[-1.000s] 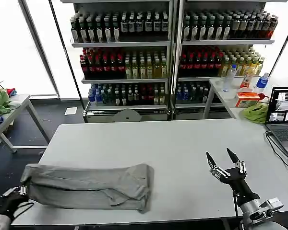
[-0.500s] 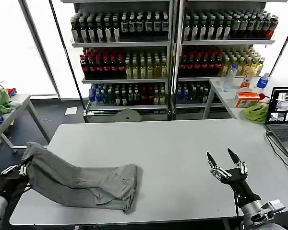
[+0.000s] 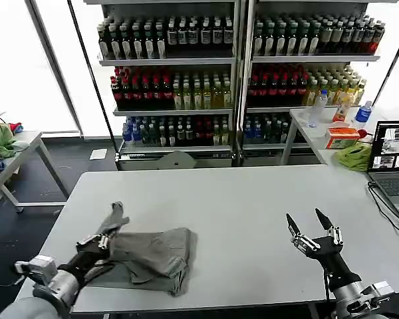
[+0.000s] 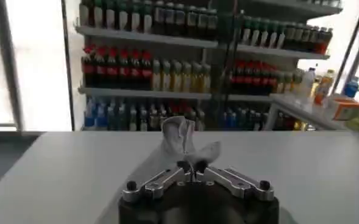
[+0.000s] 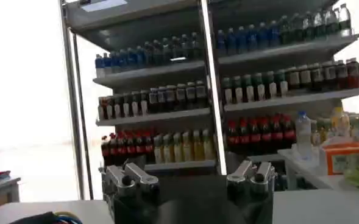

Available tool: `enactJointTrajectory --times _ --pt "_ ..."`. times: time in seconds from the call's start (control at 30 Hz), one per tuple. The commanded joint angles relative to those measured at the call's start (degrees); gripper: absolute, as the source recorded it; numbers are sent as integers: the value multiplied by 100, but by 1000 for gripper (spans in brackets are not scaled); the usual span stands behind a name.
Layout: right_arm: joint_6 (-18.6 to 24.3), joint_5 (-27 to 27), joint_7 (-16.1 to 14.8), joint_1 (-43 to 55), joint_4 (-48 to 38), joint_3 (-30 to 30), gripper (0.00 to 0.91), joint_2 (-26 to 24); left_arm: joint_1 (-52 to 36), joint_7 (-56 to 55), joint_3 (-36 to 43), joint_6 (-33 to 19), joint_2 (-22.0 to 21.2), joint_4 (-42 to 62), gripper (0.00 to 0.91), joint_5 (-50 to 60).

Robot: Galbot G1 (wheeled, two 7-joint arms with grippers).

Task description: Fold and organize the clothes.

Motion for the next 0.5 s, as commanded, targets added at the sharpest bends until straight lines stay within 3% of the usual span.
enactJointTrajectory --times 0.03,0.5 --pt "-4 -55 -1 -23 1 -8 907 50 -166 -184 1308 72 -238 191 0 46" --pt "-14 -55 -22 0 -55 -25 907 9 -474 -247 1635 35 -354 551 10 141"
